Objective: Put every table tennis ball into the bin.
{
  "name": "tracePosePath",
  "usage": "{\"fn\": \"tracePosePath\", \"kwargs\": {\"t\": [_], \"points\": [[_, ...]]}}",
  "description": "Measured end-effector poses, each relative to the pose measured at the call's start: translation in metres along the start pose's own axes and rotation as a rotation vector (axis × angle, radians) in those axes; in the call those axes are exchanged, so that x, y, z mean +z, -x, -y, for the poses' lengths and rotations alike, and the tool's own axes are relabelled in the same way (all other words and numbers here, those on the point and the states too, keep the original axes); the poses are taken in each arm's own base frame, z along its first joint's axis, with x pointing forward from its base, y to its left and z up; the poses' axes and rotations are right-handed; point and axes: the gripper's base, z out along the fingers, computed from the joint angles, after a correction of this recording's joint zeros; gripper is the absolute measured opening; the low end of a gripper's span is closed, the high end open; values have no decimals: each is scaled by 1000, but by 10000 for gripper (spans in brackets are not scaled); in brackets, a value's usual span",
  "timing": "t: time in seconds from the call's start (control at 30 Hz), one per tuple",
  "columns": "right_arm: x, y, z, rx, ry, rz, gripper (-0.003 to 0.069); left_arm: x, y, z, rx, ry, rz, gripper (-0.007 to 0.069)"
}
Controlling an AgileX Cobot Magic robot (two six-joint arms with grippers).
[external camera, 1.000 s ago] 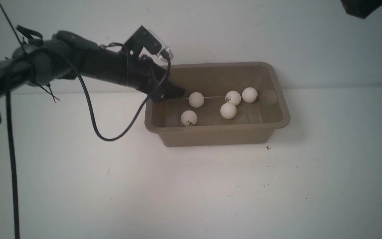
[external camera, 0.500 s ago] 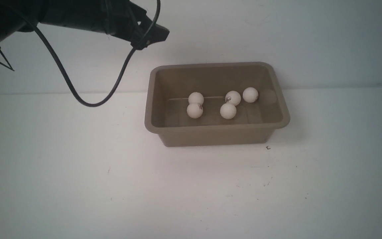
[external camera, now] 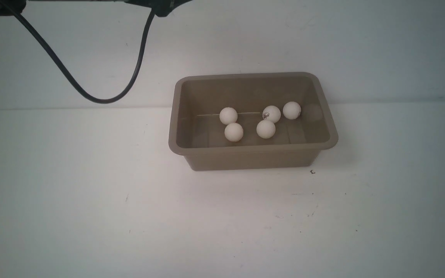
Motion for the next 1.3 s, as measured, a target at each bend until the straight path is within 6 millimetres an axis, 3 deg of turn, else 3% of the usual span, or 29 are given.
{"fn": "tracePosePath", "kwargs": {"t": [0.17,0.4,0.67,0.87,1.3], "points": [[21,-42,-7,-29,-9,50,513,0,1,1,-10,-7,10,573],[42,-90,-15,-73,5,-55,513,0,1,1,-10,-10,10,573],[50,-126,-20,-83,19,-189,513,0,3,1,-37,-16,38,573],[50,-137,-20,-86,19,-254,513,0,4,2,-40,-17,41,573],[50,-138,-22,-82,43,-257,513,0,4,2,-40,-22,40,573]]}}
